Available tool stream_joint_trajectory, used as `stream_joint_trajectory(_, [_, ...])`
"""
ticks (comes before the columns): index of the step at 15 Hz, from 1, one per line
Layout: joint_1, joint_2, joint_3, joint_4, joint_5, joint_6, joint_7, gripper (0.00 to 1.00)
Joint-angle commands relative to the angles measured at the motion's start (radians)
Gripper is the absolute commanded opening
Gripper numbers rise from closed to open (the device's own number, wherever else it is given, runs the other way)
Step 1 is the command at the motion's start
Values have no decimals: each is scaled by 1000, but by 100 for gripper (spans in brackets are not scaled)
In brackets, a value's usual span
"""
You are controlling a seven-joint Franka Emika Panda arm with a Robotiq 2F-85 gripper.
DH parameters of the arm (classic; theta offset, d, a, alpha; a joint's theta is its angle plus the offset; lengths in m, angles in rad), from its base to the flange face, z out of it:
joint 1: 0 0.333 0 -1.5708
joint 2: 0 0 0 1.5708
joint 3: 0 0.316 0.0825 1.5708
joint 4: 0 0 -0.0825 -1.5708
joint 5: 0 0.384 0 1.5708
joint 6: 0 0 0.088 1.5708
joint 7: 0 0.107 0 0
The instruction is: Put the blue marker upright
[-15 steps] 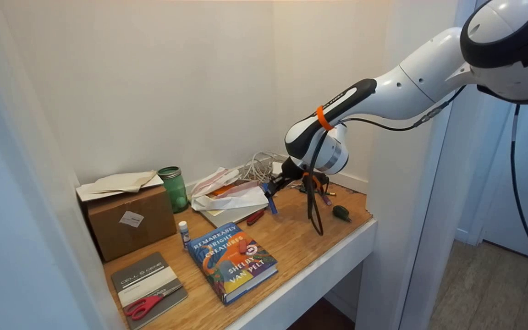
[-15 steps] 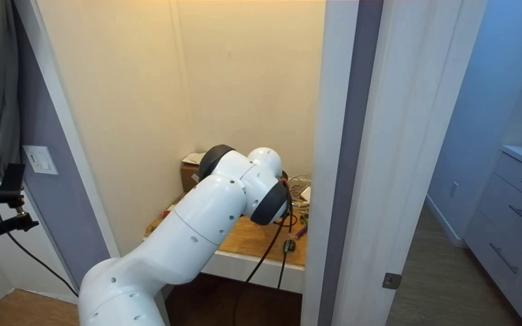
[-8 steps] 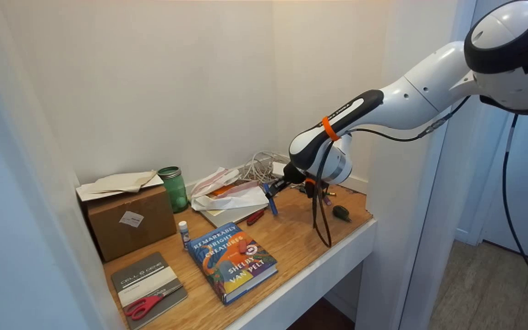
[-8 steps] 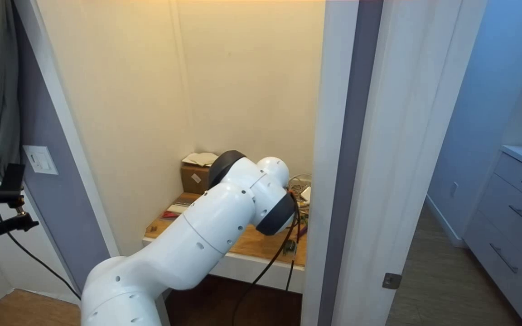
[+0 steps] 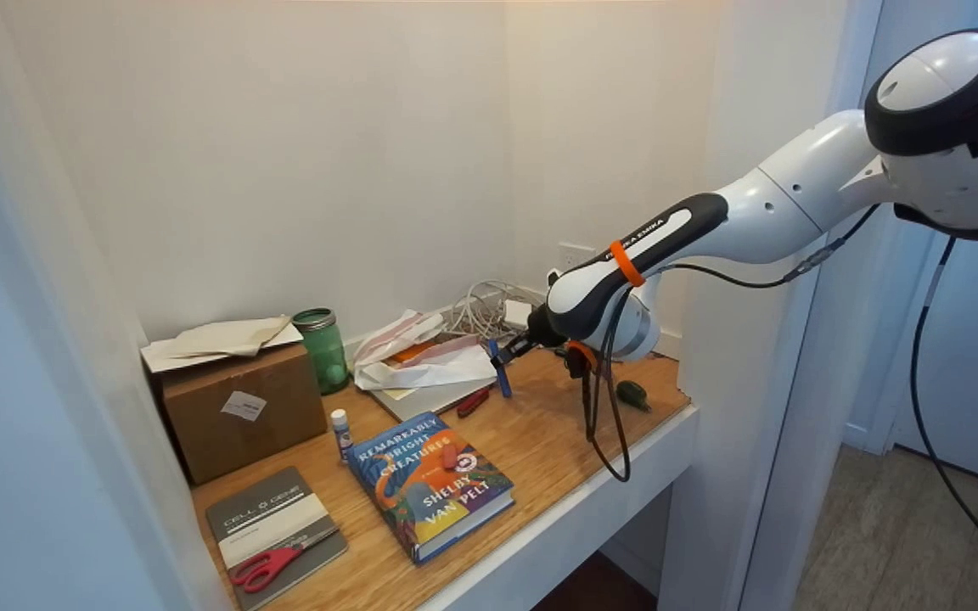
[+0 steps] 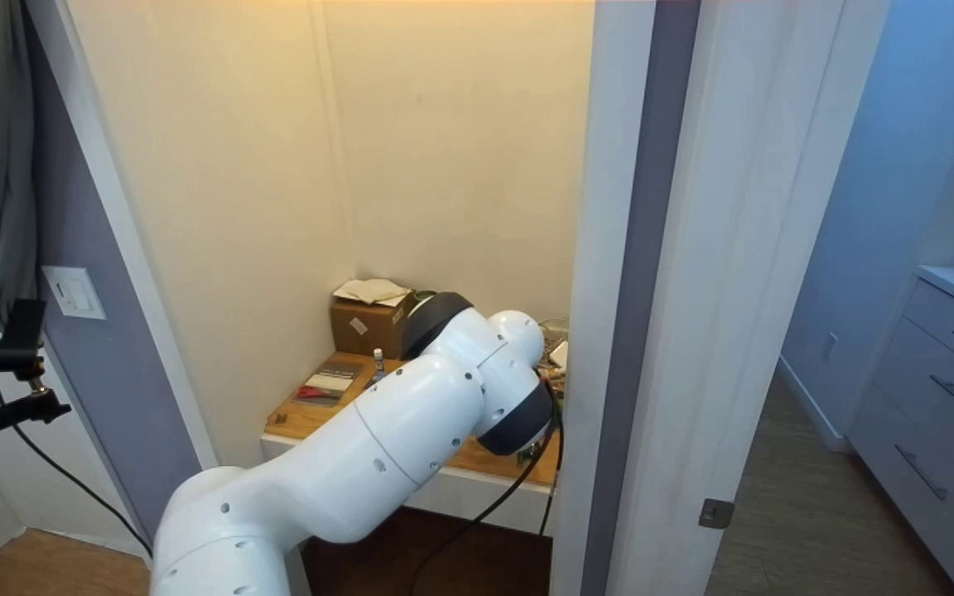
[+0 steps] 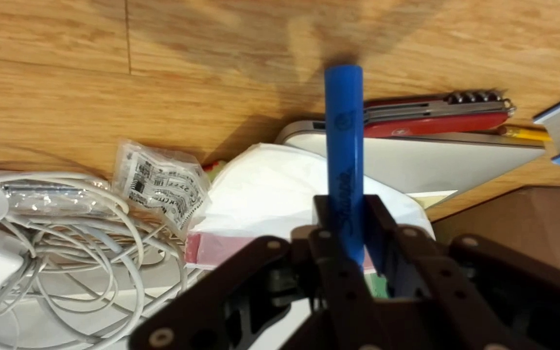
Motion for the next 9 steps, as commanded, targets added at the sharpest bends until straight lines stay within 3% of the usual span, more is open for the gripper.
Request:
stream_joint_trajectory(1, [-32,51,29,-5,-117,48,66,5])
stream_joint_trajectory(3, [-19,54,1,0,-155,66,107,5])
stream_joint_trajectory(9, [-34,112,4,12,-301,152,198,5])
